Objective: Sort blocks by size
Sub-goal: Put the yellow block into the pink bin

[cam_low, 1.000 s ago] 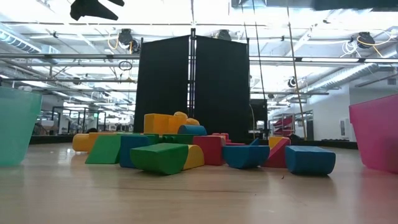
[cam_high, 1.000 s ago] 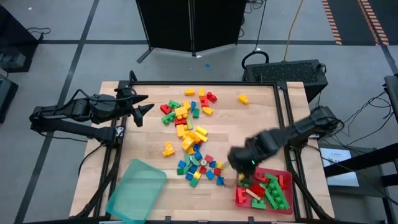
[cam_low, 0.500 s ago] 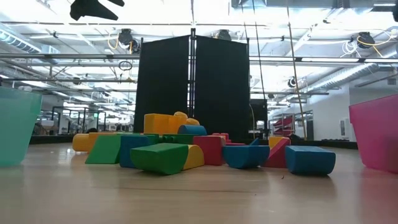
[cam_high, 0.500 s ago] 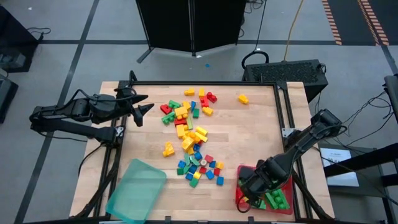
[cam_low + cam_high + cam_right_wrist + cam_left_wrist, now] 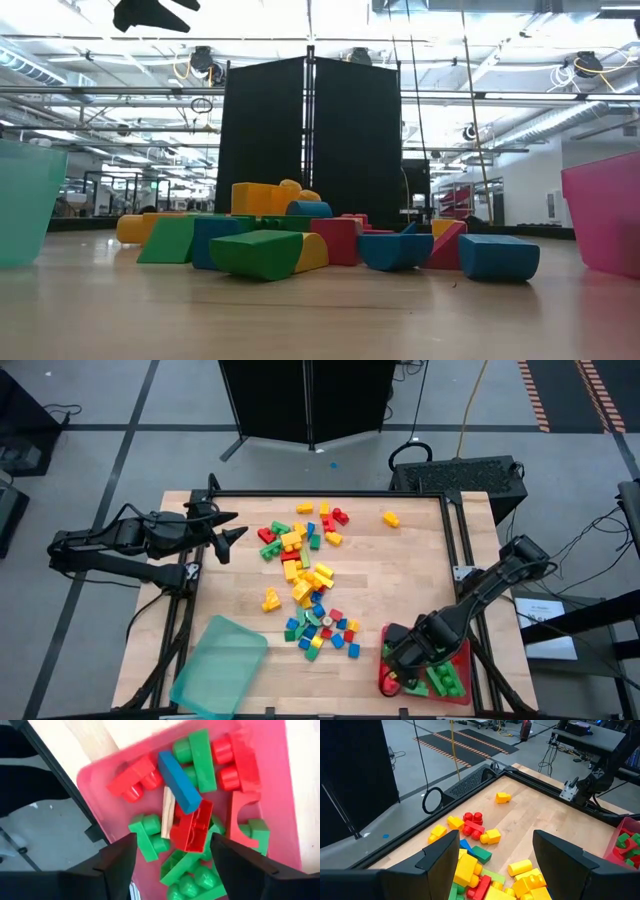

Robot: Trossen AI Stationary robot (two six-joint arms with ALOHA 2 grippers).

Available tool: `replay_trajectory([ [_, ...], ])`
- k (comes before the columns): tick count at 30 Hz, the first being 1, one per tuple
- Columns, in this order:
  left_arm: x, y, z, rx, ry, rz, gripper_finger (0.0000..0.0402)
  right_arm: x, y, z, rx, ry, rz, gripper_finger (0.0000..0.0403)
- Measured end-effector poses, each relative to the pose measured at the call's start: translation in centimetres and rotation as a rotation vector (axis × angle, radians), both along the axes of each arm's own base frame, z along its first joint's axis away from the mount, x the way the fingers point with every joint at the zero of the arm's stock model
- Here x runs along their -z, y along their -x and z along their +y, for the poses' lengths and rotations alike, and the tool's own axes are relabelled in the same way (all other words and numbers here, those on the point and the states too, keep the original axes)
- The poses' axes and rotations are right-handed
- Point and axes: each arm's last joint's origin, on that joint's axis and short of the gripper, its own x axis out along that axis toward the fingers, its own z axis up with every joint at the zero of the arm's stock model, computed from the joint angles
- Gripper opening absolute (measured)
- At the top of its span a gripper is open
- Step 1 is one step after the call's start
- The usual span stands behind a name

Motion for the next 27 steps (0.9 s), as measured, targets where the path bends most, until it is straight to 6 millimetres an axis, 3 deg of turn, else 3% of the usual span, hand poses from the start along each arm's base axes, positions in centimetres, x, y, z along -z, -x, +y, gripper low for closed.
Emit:
replay_trajectory([
  [7, 0.0, 0.0, 0.0, 0.001, -0.002, 0.001, 0.0255, -1.7, -2.7, -3.6, -0.039, 0.049, -0.095, 0.0231],
  [16, 0.0, 0.0, 0.0, 0.008, -0.02, 0.012, 0.0255, -2.0, -7.7, -13.3, -0.112, 0.413, -0.32, 0.0228],
  [23, 0.0, 0.0, 0.0, 0.006, -0.015, 0.009, 0.0255, -1.3, -13.1, -19.4, -0.132, 0.517, -0.609, 0.0228],
  [27, 0.0, 0.0, 0.0, 0.006, -0.014, 0.009, 0.0255, 0.7, -14.7, -21.2, -0.135, 0.506, -0.607, 0.0228],
])
